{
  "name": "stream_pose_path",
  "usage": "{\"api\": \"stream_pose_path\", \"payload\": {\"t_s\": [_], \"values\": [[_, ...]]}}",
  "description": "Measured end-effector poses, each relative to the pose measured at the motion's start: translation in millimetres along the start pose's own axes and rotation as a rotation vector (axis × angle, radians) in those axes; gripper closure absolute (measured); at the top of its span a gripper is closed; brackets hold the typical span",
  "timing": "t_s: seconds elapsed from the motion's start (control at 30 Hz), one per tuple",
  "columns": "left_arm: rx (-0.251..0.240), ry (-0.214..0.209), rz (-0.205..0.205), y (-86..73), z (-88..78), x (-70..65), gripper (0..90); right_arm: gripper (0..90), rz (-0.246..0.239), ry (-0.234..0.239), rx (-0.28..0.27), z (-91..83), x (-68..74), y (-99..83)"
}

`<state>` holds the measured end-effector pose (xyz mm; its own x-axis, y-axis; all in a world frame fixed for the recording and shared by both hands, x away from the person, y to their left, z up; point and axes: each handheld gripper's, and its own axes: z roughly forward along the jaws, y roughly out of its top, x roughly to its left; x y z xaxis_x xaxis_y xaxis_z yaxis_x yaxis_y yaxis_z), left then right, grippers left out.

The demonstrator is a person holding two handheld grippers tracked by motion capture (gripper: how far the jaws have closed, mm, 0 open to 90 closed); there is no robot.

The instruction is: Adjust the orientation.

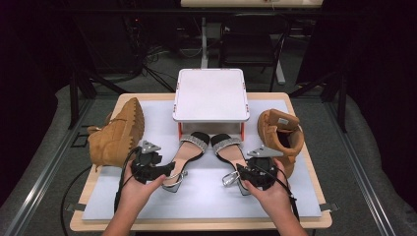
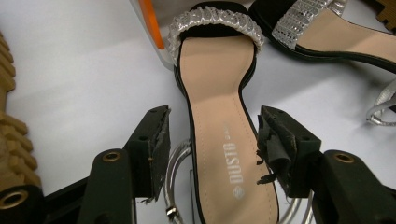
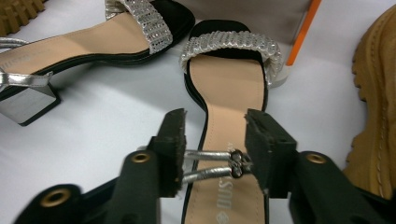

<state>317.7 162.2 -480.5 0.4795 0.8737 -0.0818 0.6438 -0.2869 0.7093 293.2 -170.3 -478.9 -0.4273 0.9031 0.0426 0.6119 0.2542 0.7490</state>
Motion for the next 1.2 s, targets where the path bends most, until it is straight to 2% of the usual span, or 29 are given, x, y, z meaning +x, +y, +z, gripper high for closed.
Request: {"api": "stream_pose_path", "payload": {"t_s": [0.1, 0.2, 0.3, 0.37, 0.57, 0.67, 0.77, 1.2], "values": [[-0.018, -0.003, 0.004, -5.6, -6.8, 2.1, 44.0, 63.0, 0.001, 0.031, -0.015, -4.5, -1.5, -4.3], [-0.008, -0.020, -0.006, -13.0, -9.9, 5.4, 44.0, 60.8, -0.007, 0.028, -0.004, -7.8, -3.6, -7.5], [-0.013, -0.015, -0.008, -16.7, -11.1, 6.5, 44.4, 58.8, -0.022, 0.021, -0.016, -9.4, -5.1, -9.9], [-0.023, -0.012, -0.007, -22.4, -13.2, 7.6, 44.9, 58.0, -0.005, 0.030, -0.030, -10.2, -7.9, -15.7], [-0.023, 0.000, -0.004, -32.6, -17.5, 9.6, 46.5, 56.4, 0.000, 0.010, -0.025, -12.9, -12.8, -26.4], [-0.039, 0.007, -0.003, -39.9, -22.5, 12.8, 46.7, 58.5, 0.010, 0.027, -0.023, -15.4, -14.3, -33.4], [-0.051, 0.003, -0.028, -48.9, -26.7, 18.8, 46.7, 60.3, 0.012, 0.019, -0.035, -18.4, -17.8, -42.3], [-0.050, -0.002, -0.037, -69.8, -30.0, 20.6, 47.0, 58.4, 0.026, 0.026, -0.034, -23.7, -22.1, -59.0]]}}
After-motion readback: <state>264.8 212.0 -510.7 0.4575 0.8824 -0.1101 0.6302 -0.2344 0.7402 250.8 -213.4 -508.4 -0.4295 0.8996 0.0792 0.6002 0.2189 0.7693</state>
